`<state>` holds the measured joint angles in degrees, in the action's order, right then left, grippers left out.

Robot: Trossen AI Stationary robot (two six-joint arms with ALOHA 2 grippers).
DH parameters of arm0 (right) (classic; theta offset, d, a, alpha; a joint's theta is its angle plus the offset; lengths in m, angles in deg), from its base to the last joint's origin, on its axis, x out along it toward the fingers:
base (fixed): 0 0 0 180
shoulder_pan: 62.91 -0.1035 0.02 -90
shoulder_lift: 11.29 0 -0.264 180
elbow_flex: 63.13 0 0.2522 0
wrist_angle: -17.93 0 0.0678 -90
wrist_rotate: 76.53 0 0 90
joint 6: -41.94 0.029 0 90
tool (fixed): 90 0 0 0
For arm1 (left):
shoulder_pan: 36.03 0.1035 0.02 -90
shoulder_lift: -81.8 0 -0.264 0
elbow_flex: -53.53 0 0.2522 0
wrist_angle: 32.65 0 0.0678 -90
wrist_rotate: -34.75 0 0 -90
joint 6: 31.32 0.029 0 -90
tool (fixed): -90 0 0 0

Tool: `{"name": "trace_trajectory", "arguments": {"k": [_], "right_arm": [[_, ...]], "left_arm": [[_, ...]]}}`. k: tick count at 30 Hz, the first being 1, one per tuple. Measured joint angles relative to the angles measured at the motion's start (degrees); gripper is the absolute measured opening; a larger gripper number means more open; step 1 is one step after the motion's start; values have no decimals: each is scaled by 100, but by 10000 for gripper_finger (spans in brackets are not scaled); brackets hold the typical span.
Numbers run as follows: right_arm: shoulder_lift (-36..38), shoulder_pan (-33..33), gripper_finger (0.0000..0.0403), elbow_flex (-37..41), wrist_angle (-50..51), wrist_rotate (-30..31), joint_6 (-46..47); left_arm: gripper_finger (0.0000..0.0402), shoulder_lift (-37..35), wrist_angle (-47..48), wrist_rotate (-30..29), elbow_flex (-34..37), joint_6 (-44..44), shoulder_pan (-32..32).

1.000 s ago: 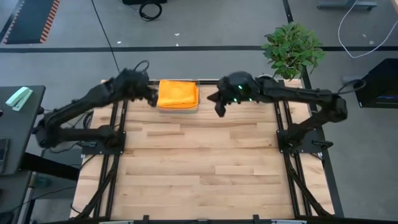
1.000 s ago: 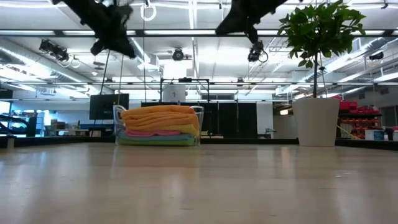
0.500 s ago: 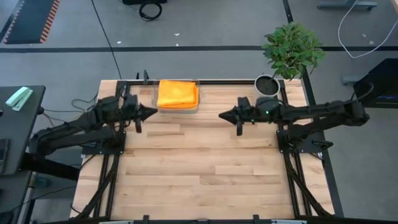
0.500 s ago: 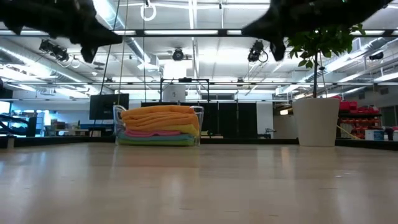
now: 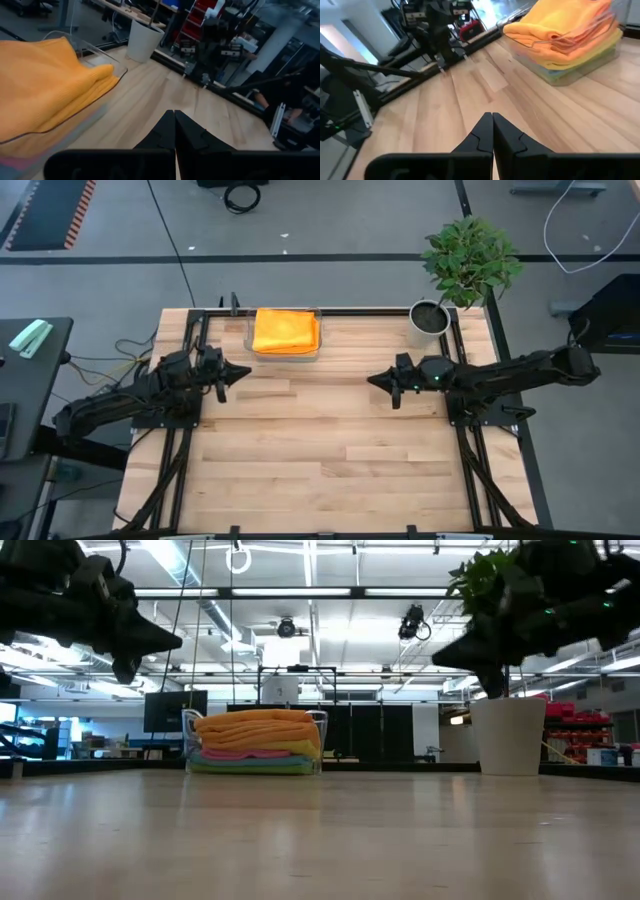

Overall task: Fold microfiber towels
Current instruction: Return to Home Position

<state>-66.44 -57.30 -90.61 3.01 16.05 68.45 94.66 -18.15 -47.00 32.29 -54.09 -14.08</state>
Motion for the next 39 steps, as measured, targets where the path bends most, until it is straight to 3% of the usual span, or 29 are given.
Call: {"name": "trace_trajectory", "arguments": {"k": [4, 9, 11, 22, 28, 32, 39], "right_arm": [[819, 0, 5, 581, -47, 65, 55], [2019, 2, 4, 1311, -21, 641, -59], [2275, 0, 4, 1314, 408, 727, -93], [2362, -4, 4, 1330, 826, 965, -687], [2362, 10, 7, 1330, 1054, 1313, -873], [2360, 71, 9, 1330, 1292, 1391, -642], [2360, 72, 9, 1330, 1283, 1383, -628]], "left_arm": [[6, -156, 74, 2, 46, -95, -2], [5, -214, 164, -2, 44, -37, -2], [5, -214, 166, 2, 42, 103, -2], [4, -214, 157, 156, 42, 717, -9], [6, -214, 149, 512, 42, 685, -9], [5, -185, 557, 411, 42, 343, -9], [53, -166, 754, 380, 42, 143, -7]]}}
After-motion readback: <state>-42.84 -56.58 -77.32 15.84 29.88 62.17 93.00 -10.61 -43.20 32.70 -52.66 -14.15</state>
